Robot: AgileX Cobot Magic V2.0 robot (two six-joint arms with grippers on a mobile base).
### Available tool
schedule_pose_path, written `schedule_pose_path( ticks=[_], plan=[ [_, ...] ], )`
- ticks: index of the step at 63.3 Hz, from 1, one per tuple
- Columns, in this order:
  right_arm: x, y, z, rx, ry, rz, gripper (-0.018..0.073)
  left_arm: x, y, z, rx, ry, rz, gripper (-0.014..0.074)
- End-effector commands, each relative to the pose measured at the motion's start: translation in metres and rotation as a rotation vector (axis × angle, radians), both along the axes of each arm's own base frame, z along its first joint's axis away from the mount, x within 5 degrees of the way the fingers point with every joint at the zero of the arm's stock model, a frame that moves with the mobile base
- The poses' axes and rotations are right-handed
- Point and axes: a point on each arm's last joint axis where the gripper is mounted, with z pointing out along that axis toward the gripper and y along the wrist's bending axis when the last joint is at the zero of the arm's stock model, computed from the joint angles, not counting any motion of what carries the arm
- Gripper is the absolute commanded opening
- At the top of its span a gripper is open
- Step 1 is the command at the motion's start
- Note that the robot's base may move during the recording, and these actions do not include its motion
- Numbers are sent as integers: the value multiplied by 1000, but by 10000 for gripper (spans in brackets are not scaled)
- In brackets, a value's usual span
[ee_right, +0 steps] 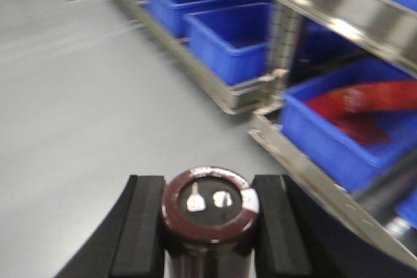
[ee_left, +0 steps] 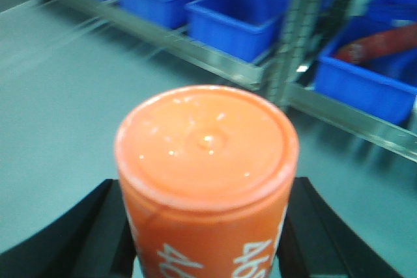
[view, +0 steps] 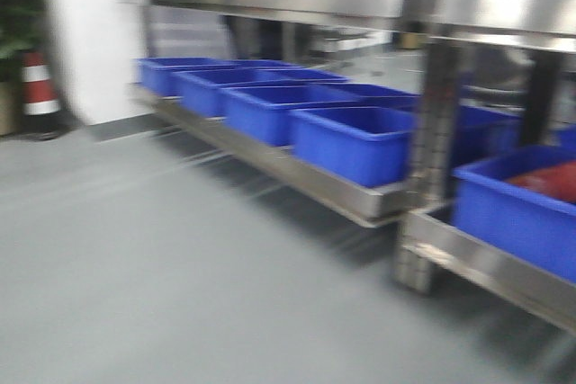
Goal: Place cylindrical capacitor in blue bin on shelf
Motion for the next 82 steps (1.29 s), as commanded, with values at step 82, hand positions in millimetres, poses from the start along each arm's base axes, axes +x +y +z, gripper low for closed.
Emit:
schedule_pose_path(
  ticks=[82],
  plan=[
    [-1, -1, 3, -2, -34, -6, -162, 0, 0, 3, -15, -32, 1, -111]
  ],
)
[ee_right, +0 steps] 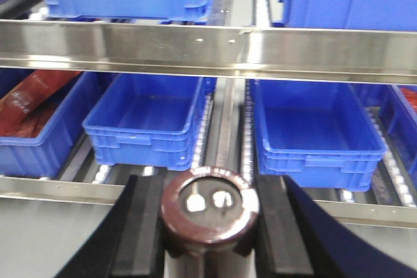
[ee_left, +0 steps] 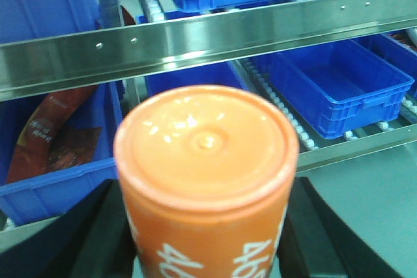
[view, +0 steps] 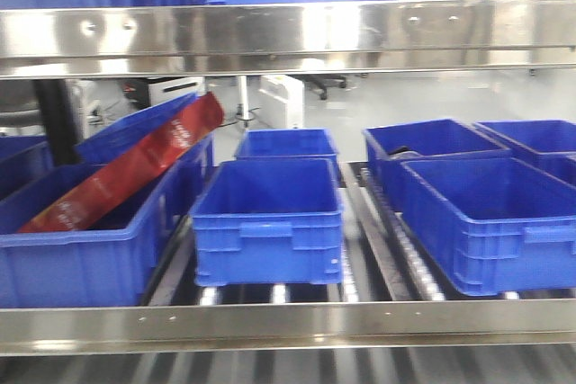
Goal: Place cylindrical capacitor in blue bin on shelf
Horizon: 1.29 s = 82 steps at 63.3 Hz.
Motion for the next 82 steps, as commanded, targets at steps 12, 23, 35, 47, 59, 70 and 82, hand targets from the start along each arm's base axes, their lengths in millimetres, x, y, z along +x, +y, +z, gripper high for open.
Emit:
schedule_pose_path(
  ticks=[12, 23, 35, 47, 59, 70, 82],
  plan=[
    [-1, -1, 3, -2, -34, -6, -162, 0, 0, 3, -15, -32, 1, -111],
    [-1, -1, 3, -2, -34, -6, -162, 0, 0, 3, -15, -32, 1, -111],
    [-1, -1, 3, -2, -34, -6, -162, 0, 0, 3, -15, -32, 1, -111],
    [-1, -1, 3, -2, -34, -6, -162, 0, 0, 3, -15, -32, 1, -111],
    [-1, -1, 3, -2, -34, -6, -162, 0, 0, 3, -15, -32, 1, -111],
    [-1, -1, 3, -2, -34, -6, -162, 0, 0, 3, -15, -32, 1, -111],
    [-1, -1, 3, -2, -34, -6, -162, 0, 0, 3, -15, -32, 1, -111]
  ],
)
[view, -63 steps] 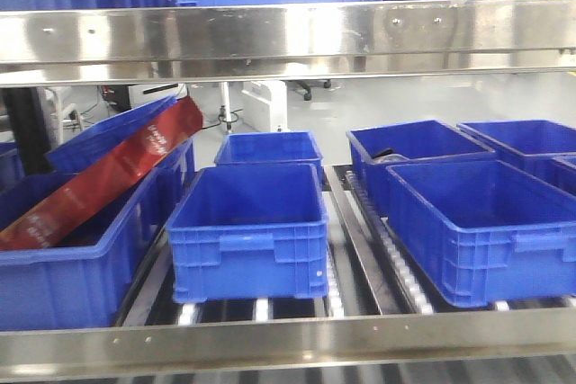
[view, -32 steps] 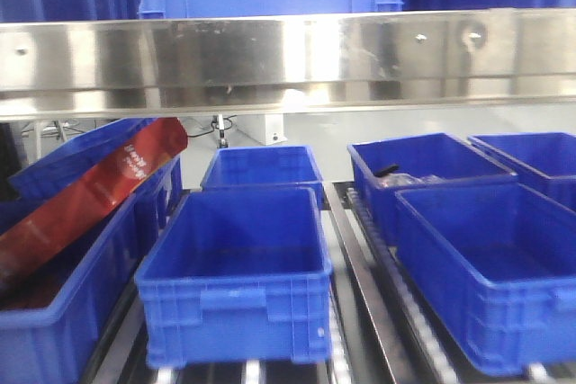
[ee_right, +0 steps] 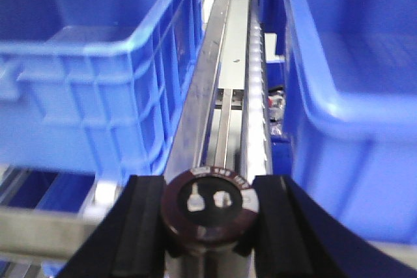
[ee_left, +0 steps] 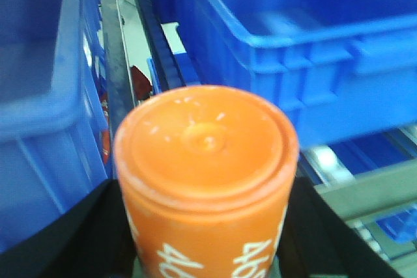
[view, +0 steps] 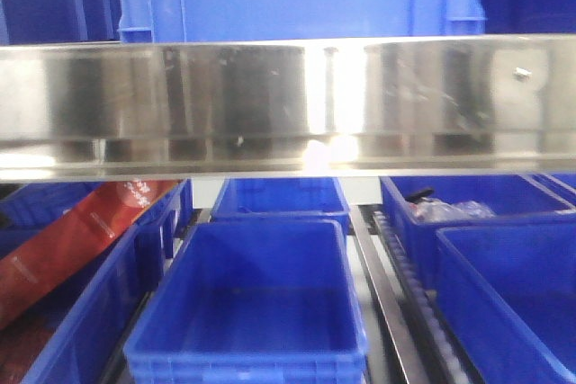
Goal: Place cylindrical capacitor in blue bin on shelf
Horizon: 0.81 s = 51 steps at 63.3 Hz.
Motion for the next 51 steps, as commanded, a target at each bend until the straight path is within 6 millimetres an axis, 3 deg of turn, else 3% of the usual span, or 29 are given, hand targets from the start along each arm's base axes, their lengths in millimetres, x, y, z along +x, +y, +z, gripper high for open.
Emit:
schedule_pose_path(
  ticks=[1, 51],
  plan=[
    [-1, -1, 3, -2, -34, -6, -162, 0, 0, 3, -15, -32, 1, -111],
    [-1, -1, 3, -2, -34, -6, -162, 0, 0, 3, -15, -32, 1, -111]
  ],
)
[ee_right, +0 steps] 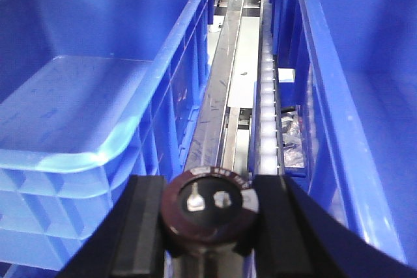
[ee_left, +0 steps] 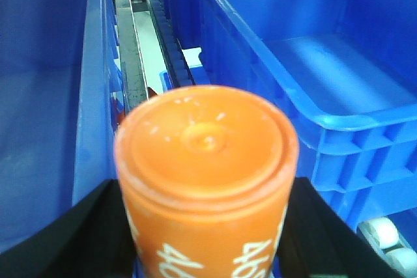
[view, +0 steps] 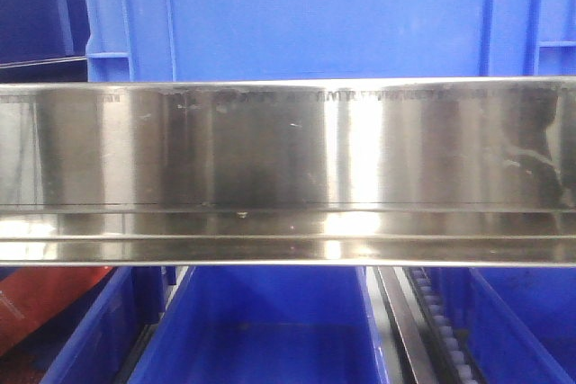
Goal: Place cylindrical capacitor in blue bin on shelf
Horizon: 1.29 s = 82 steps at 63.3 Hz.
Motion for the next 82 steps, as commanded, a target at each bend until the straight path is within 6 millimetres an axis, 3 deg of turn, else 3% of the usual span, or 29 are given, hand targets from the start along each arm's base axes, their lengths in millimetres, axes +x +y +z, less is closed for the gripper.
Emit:
schedule_pose_path(
  ticks=[1, 67, 82],
  plan=[
    [-1, -1, 3, -2, -34, -6, -162, 0, 0, 3, -15, -32, 1, -111],
    [-1, -1, 3, -2, -34, -6, -162, 1, -1, 6, -19, -61, -3, -111],
    [0, -1, 3, -1, -41, -7, -162, 37, -22, 25, -13, -100, -180, -111]
  ],
)
